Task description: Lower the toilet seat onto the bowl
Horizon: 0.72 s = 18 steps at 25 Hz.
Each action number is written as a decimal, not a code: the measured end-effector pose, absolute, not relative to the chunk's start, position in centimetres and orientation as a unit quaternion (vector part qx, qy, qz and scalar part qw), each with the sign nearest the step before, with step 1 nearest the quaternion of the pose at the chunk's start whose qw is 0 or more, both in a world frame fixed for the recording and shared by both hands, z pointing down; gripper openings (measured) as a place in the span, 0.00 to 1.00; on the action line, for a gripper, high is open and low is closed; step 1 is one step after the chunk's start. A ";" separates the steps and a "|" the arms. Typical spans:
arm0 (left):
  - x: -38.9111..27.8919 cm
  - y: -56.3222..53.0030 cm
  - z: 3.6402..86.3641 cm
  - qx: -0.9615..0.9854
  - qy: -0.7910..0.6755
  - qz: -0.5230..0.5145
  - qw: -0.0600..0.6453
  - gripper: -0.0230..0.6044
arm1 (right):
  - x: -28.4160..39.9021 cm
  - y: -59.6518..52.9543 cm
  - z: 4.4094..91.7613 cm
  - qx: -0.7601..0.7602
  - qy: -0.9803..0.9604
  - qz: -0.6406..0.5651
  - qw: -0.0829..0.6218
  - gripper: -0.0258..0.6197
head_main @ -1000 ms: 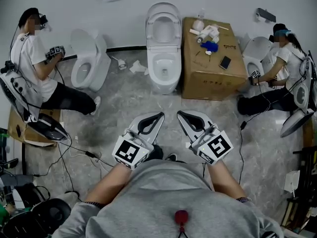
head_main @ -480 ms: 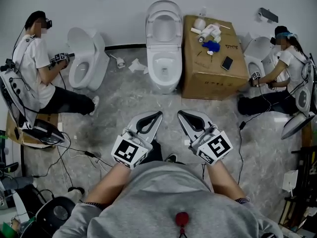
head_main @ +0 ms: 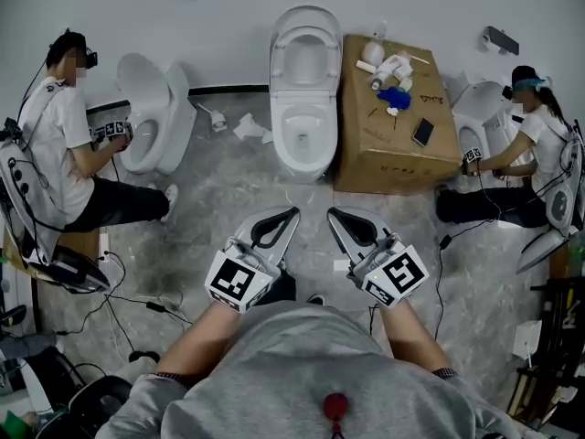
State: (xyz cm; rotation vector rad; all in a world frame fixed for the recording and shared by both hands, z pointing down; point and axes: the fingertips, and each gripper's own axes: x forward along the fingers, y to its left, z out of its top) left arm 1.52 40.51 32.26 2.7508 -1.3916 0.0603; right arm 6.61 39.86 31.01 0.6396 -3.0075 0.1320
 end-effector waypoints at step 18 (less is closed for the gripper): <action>-5.3 30.4 32.8 0.910 -0.413 0.013 0.033 0.05 | -0.6 30.4 31.6 0.243 -0.968 0.045 0.045 0.06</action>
